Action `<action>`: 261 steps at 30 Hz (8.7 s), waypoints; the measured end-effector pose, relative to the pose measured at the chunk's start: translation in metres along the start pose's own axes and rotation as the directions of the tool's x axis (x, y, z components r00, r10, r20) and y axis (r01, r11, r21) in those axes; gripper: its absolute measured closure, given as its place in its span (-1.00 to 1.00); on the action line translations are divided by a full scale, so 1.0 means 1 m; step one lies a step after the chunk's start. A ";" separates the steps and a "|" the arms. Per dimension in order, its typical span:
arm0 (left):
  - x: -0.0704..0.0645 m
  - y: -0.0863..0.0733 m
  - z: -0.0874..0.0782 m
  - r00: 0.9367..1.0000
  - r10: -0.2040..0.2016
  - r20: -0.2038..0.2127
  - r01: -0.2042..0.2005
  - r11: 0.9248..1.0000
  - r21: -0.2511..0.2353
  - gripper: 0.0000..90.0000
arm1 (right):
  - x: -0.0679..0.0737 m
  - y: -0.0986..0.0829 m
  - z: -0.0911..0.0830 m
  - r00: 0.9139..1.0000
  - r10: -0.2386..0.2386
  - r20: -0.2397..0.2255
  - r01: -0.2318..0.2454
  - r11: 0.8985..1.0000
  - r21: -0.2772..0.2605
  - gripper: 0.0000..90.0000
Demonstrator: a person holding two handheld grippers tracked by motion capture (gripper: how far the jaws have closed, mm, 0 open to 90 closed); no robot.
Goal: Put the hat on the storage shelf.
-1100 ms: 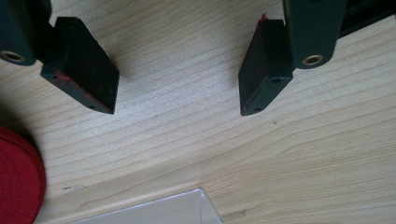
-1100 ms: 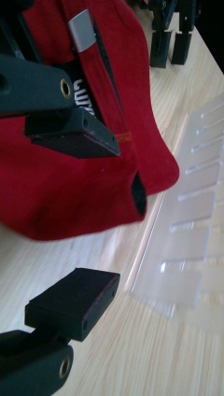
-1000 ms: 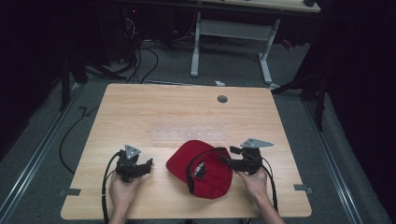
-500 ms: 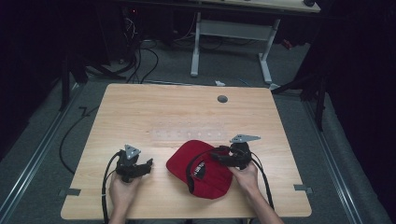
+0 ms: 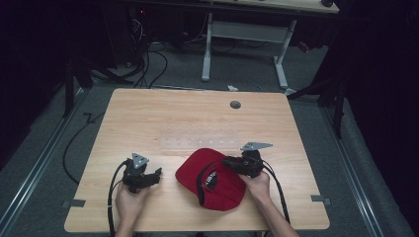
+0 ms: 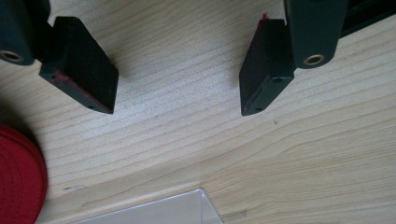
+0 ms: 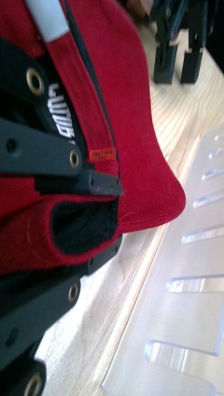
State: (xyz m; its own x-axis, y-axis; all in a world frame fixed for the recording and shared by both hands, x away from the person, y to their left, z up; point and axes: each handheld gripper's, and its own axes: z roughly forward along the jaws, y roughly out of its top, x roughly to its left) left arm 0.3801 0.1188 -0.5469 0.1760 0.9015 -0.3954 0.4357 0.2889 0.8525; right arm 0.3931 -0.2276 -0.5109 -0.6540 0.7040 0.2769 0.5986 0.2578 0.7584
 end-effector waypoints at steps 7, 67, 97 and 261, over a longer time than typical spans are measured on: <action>0.000 0.000 0.000 1.000 0.001 0.000 -0.001 1.000 0.000 -0.36 | 0.002 -0.002 -0.014 1.000 0.003 -0.021 -0.003 1.000 -0.004 0.77; -0.005 -0.004 -0.002 1.000 0.025 0.017 -0.026 1.000 0.004 -0.43 | 0.011 0.017 -0.086 0.994 0.068 0.083 -0.061 0.994 -0.095 0.81; -0.072 -0.012 -0.019 0.967 0.137 0.217 -0.142 0.990 0.006 -0.50 | 0.018 0.040 -0.096 0.993 0.092 0.068 -0.083 0.989 -0.119 0.81; -0.102 0.026 -0.079 0.858 0.202 0.473 -0.249 0.968 0.040 0.89 | 0.000 0.006 -0.076 0.974 0.158 0.162 -0.140 0.984 -0.114 0.01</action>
State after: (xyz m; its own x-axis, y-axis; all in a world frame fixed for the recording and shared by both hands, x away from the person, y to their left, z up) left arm 0.3040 0.0592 -0.4574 0.6560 0.6794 -0.3288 0.4128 0.0418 0.9099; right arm 0.3608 -0.2763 -0.4617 -0.4679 0.8335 0.2939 0.6280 0.0796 0.7741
